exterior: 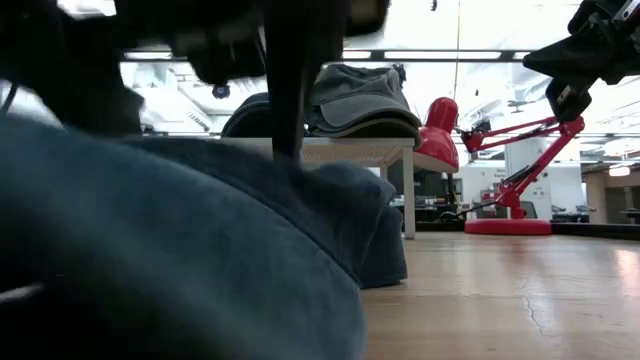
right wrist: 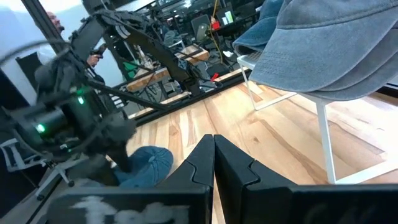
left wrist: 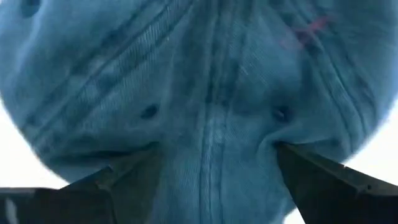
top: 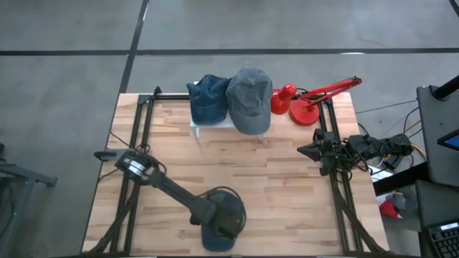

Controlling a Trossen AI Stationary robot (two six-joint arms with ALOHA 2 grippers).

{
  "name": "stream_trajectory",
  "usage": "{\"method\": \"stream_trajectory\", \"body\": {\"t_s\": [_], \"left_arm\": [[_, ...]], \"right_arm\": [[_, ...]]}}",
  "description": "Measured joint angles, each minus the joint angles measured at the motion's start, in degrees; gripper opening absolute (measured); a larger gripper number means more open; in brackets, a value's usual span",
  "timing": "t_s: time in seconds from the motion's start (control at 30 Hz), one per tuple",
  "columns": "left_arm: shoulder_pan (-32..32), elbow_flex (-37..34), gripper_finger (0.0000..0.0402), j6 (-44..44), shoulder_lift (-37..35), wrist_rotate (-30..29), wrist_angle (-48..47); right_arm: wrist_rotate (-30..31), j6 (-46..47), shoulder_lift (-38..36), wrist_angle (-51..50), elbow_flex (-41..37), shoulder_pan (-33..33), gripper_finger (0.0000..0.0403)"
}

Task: Pick & Place hat
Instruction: Stack the blue cap on the blue caps on the shelf

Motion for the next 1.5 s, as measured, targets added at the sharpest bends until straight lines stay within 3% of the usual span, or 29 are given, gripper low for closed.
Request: {"method": "stream_trajectory", "body": {"t_s": [0.2,0.33,0.5,0.83,1.2,1.5], "left_arm": [[1.24,0.26,0.0325,0.08,5.31,1.82,0.58],[1.61,0.23,0.0299,1.91,7.85,5.36,1.01],[1.43,0.18,0.0214,1.99,7.88,5.28,1.97],[1.47,-0.14,0.0014,3.48,4.26,-7.08,0.85],[1.31,-0.22,0.0005,4.53,-5.70,-18.93,-1.05],[0.60,-0.15,0.0002,11.04,-15.40,-33.21,-1.06]], "right_arm": [[-0.02,0.00,0.00,0.02,0.00,0.00,0.0008],[-0.02,0.26,0.00,0.04,-0.01,0.01,0.0008],[-0.07,0.42,0.00,0.04,-0.02,0.01,0.0009],[-0.11,0.11,0.00,-0.27,-0.02,0.00,0.0008],[-0.13,-0.10,0.00,-1.79,-0.02,0.00,0.0008],[-0.12,-0.22,0.00,-1.78,-0.02,0.01,0.0008]]}}
